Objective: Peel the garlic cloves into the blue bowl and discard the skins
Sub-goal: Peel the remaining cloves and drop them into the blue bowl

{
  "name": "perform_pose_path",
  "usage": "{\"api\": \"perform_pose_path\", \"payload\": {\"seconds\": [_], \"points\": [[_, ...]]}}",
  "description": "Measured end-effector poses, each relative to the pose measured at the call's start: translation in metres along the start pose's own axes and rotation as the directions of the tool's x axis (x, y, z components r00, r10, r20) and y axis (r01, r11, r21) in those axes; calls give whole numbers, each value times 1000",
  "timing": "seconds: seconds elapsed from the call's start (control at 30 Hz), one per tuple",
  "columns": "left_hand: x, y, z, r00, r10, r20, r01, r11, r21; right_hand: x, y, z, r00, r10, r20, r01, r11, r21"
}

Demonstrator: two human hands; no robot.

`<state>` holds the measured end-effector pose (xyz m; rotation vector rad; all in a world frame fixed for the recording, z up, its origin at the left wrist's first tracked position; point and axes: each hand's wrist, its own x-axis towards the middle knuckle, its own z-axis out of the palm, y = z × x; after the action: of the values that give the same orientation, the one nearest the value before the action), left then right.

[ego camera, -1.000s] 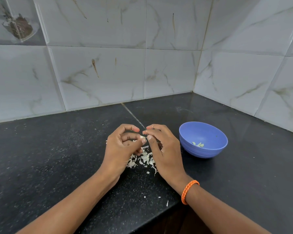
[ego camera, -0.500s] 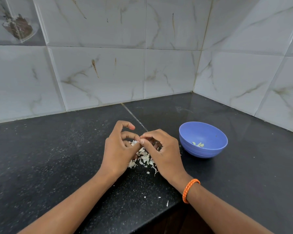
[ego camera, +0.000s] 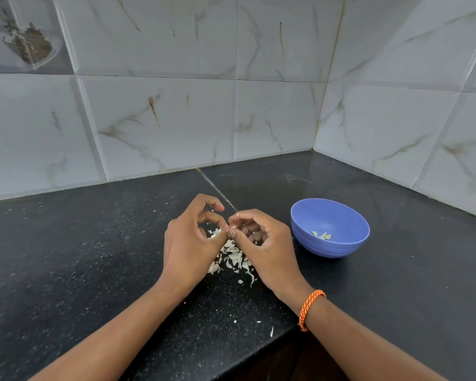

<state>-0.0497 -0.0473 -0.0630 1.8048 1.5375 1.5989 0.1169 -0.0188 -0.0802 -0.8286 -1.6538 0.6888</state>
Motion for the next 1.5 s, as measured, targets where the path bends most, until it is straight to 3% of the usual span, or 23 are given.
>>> {"api": "perform_pose_path", "payload": {"seconds": [0.37,0.6,0.83,1.3,1.5], "points": [[-2,-6,3,999,19,38,-18,999,-29,0,-1,1,1000,-3,3,3,1000,28],[1,-11,5,998,-2,64,-1,999,47,1,0,-2,999,31,-15,-29,996,87],[0,-13,6,996,-16,87,16,1000,4,2,3,-3,994,44,-95,-42,999,20],[0,-8,2,998,-62,27,64,995,-72,-3,-11,-1,998,-44,-51,42,998,-40],[-1,-5,2,993,-97,69,105,989,-109,-3,-11,-1,997,-50,-56,48,998,-44]]}}
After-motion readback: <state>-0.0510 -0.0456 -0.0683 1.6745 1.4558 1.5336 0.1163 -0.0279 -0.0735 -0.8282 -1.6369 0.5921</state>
